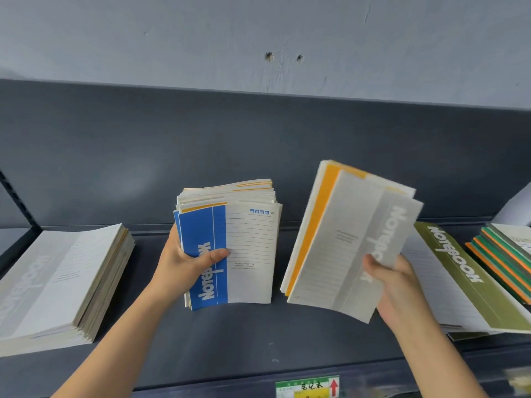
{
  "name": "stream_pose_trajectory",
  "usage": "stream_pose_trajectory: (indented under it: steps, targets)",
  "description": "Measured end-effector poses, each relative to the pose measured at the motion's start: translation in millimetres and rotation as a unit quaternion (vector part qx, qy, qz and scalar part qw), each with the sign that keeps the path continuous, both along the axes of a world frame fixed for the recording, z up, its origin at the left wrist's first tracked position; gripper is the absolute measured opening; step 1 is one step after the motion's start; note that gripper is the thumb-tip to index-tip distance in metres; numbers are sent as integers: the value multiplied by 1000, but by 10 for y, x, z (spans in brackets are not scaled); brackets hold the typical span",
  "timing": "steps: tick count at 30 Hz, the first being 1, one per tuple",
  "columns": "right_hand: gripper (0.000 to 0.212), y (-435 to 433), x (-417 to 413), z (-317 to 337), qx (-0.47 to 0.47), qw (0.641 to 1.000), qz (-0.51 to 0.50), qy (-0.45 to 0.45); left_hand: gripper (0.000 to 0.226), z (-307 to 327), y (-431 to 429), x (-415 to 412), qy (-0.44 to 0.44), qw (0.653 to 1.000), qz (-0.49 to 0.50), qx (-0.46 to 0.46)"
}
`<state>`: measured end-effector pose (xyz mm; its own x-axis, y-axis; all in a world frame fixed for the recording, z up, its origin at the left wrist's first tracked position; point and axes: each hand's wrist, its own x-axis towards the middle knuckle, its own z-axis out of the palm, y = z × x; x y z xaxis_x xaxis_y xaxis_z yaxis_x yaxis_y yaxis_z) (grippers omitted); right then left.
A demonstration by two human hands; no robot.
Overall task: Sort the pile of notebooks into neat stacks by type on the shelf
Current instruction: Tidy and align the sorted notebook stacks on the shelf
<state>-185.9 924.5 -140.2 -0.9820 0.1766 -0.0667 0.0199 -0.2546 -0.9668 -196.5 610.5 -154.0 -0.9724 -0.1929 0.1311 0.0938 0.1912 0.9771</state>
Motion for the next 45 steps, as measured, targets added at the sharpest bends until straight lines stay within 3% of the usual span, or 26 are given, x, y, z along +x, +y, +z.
stream_pose_trajectory:
  steps: [5, 7, 11, 14, 17, 21, 25, 35, 38, 41, 45]
  targets:
    - [38, -275, 126, 106, -71, 992, 88, 50, 67, 17, -25, 19, 13, 1000, -20, -6]
    - [35, -563, 131, 67, -26, 993, 105, 51, 75, 31, -54, 57, 18, 999, -35, -15]
    - [32, -1113, 60, -96, 56, 996, 57, 28, 114, 41, -122, 123, 5, 995, -95, 9]
    - [34, -1353, 38, -220, 64, 996, 64, 16, 100, 36, -142, 124, 2, 993, -121, 17]
    - [57, -1418, 32, -295, 59, 991, 118, 11, 82, -2, -151, 131, 23, 996, -90, -9]
    - [99, -1288, -136, -214, 53, 979, 194, 38, 81, -63, -195, 148, 17, 994, -106, -20]
    - [78, -1173, -350, -21, 73, 953, 291, 38, 82, -91, -234, 145, 9, 988, -149, -25]
    - [63, -1096, -356, -20, 93, 965, 235, 69, 87, -117, -62, 94, 38, 992, -119, 8]
    - [86, -1035, -355, -26, 108, 961, 248, 64, 99, -55, 4, 62, 62, 988, -142, -9]
    - [113, -991, -330, 14, 61, 956, 275, 86, 122, 50, 45, 78, 78, 987, -140, 19]
    - [118, -1079, -280, 103, 29, 949, 287, 128, 125, 81, 76, 94, 77, 988, -125, 42]
